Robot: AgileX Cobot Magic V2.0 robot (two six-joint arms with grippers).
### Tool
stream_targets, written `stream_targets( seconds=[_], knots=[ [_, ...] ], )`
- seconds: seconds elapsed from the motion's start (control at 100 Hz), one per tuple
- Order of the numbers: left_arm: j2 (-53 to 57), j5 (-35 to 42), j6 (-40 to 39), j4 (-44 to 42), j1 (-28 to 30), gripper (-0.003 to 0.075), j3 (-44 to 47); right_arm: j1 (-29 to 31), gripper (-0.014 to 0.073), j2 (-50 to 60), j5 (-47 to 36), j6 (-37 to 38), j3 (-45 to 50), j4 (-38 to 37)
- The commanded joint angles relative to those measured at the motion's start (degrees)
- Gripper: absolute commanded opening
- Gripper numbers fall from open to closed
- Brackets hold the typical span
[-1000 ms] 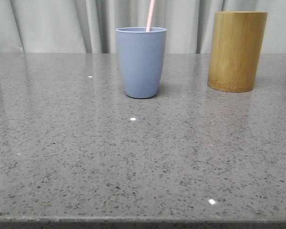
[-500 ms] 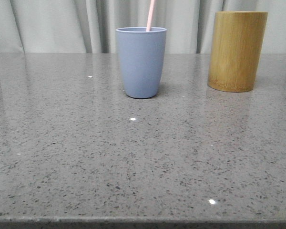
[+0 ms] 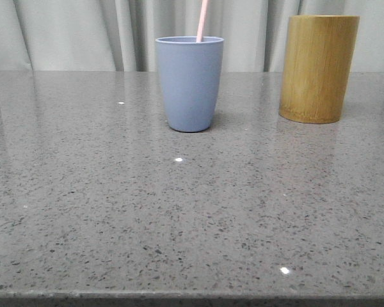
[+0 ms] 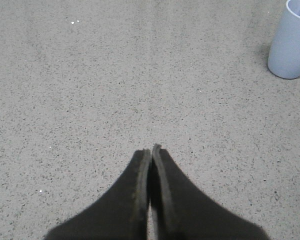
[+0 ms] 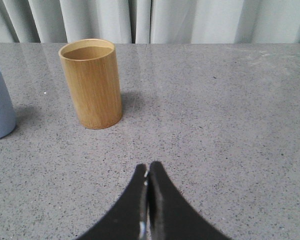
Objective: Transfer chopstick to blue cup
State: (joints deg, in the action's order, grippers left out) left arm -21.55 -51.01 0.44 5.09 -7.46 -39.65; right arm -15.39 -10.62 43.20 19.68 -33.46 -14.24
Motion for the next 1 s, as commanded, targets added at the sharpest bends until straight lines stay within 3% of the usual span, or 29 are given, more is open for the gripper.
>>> stream_targets(
  seconds=[0.0, 0.6, 0.7, 0.87, 0.99],
  knots=[
    [-0.51, 4.36, -0.44, 0.55, 0.07, -0.0019, -1.31, 0.46, -0.0067, -0.63, -3.76, -0.36, -1.27, -0.94],
    [1.73, 5.19, -0.44, 0.55, 0.22, -0.0019, 0.2, 0.46, -0.0067, -0.63, -3.76, -0.36, -1.27, -0.94],
    [5.68, 12.22, -0.44, 0.46, 0.8, -0.0019, 4.59, 0.46, -0.0067, -0.63, -3.76, -0.36, -1.27, -0.94],
    [14.34, 31.53, -0.44, 0.31, 1.69, -0.0019, 17.36, 0.46, -0.0067, -0.63, -3.76, -0.36, -1.27, -0.94],
    [19.97, 36.54, -0.44, 0.21, 2.19, -0.0019, 25.98, 0.46, -0.0067, -0.63, -3.76, -0.36, -1.27, -0.94]
  ],
)
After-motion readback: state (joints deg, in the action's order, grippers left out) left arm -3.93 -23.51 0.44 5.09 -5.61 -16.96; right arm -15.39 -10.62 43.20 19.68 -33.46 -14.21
